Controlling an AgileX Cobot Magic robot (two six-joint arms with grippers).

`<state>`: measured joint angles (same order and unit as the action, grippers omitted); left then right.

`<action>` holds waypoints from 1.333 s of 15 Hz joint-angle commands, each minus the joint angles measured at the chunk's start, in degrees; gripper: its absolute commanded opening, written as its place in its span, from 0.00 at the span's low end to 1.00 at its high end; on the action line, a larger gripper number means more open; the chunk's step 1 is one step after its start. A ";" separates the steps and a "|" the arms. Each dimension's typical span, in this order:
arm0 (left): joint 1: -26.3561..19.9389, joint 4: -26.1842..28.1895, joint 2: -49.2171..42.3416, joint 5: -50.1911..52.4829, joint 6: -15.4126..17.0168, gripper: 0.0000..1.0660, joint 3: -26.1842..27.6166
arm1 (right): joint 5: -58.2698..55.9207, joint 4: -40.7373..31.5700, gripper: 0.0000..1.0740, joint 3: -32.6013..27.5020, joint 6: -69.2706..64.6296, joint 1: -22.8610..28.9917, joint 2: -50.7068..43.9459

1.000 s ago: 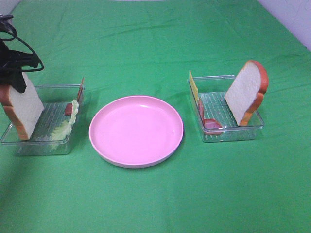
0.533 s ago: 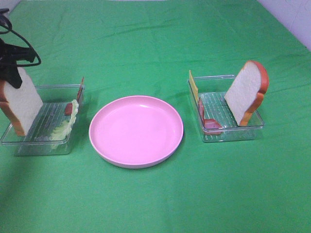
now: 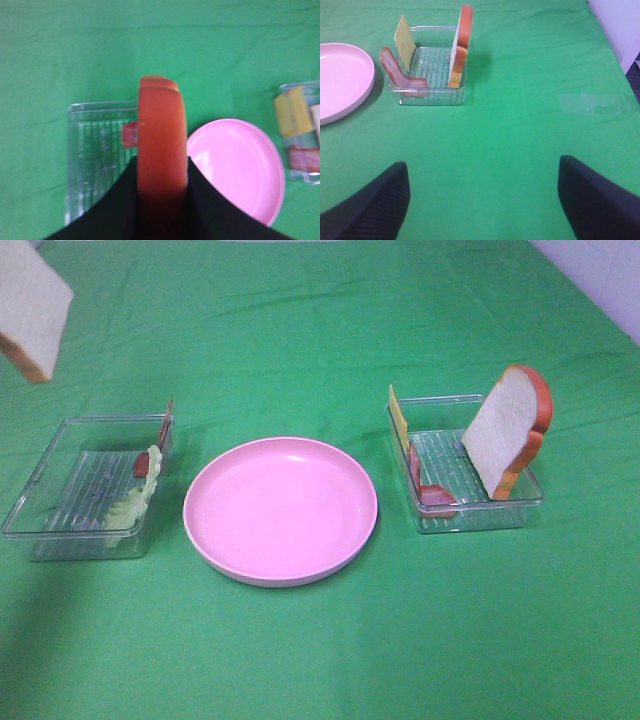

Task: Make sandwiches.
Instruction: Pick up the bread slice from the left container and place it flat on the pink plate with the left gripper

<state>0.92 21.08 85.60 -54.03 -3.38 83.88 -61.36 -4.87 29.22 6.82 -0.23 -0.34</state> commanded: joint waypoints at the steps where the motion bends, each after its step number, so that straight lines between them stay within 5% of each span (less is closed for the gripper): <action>1: 0.34 14.32 -0.86 0.80 -5.39 0.00 0.06 | 0.57 0.06 0.72 -0.29 0.80 -0.11 -0.80; 3: 0.86 23.32 0.80 0.06 -11.46 0.00 -0.11 | 0.57 0.06 0.72 -0.29 0.80 -0.11 -0.80; 6: 7.33 26.01 6.76 -0.29 -13.58 0.00 -0.11 | 0.57 0.06 0.72 -0.29 0.80 -0.11 -0.80; 14: 19.42 26.41 24.98 4.30 -13.35 0.00 -0.11 | 0.57 0.06 0.72 -0.29 0.80 -0.11 -0.80; 18: 20.91 26.53 30.02 7.51 -8.48 0.00 -0.11 | 0.57 0.06 0.72 -0.29 0.80 -0.11 -0.80; 20: 20.91 26.53 32.54 7.68 -8.48 0.00 -0.11 | 0.57 0.06 0.72 -0.29 0.80 -0.11 -0.80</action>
<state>21.49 46.58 117.97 -46.81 -12.15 83.88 -61.36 -4.87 29.22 6.82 -0.23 -0.34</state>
